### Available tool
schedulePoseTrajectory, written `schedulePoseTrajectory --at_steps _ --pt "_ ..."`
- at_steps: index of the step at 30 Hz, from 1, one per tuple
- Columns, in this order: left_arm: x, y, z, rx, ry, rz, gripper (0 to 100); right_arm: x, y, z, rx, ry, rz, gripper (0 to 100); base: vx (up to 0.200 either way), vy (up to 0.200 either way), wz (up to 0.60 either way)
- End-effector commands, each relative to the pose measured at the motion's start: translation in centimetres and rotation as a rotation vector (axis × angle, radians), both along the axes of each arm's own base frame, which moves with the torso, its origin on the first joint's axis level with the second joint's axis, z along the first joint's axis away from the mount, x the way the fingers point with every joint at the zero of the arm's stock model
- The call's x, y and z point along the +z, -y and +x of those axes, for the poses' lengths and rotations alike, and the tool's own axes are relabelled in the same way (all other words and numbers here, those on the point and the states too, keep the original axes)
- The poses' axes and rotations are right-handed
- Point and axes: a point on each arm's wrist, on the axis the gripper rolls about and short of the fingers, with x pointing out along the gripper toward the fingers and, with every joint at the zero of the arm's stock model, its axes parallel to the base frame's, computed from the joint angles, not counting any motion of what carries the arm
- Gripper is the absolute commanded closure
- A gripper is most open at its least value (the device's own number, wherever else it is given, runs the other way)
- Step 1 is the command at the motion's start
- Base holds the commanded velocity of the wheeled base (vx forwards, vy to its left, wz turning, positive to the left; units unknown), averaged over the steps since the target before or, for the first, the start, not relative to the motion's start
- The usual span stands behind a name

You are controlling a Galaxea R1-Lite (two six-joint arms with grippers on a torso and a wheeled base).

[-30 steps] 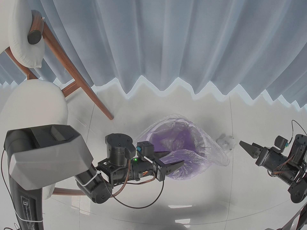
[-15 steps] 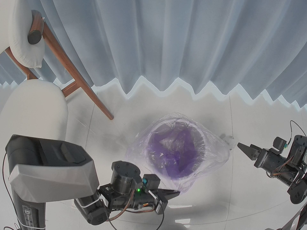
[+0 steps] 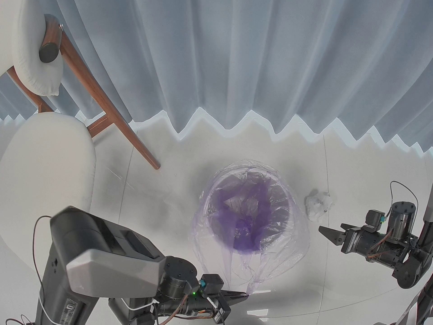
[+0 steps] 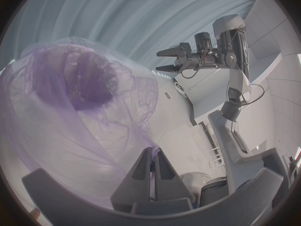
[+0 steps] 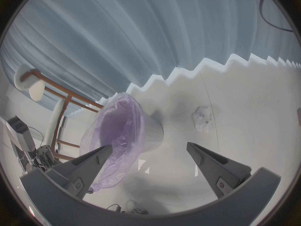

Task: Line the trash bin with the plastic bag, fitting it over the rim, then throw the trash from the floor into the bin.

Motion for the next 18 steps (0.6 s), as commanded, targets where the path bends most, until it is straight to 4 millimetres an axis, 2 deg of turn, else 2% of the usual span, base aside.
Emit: schedulePoseTrajectory --at_steps 1,6,8,9,13,15,18 --pt "-2.9 0.1 -0.6 -0.007 -0.057 0.061 100 -2.5 -0.8 1.7 0.026 -0.076 -0.033 0 0.000 0.000 0.00" --pt "-3.0 0.4 -0.6 0.000 -0.049 0.061 100 -3.7 -1.3 3.4 0.034 -0.079 -0.041 0 0.000 0.000 0.00" --pt "-2.9 0.4 -0.5 0.003 -0.047 0.060 100 -3.8 -1.4 3.5 0.035 -0.078 -0.042 0 0.000 0.000 0.00" --pt "-2.9 0.7 -0.1 0.018 -0.031 0.053 100 -4.3 -1.5 4.1 0.038 -0.075 -0.055 0 0.000 0.000 0.00" --pt "-3.1 1.2 0.4 0.039 -0.017 0.044 100 -4.5 -1.5 4.3 0.056 -0.065 -0.078 0 0.000 0.000 0.00" --pt "-3.1 2.0 1.0 0.051 -0.024 0.029 100 -5.4 -1.6 4.5 0.080 -0.070 -0.121 0 0.000 0.000 0.00" --pt "-2.8 2.7 1.2 0.047 -0.027 0.034 100 -5.7 -1.8 5.4 0.085 -0.042 -0.127 0 0.000 0.000 0.00"
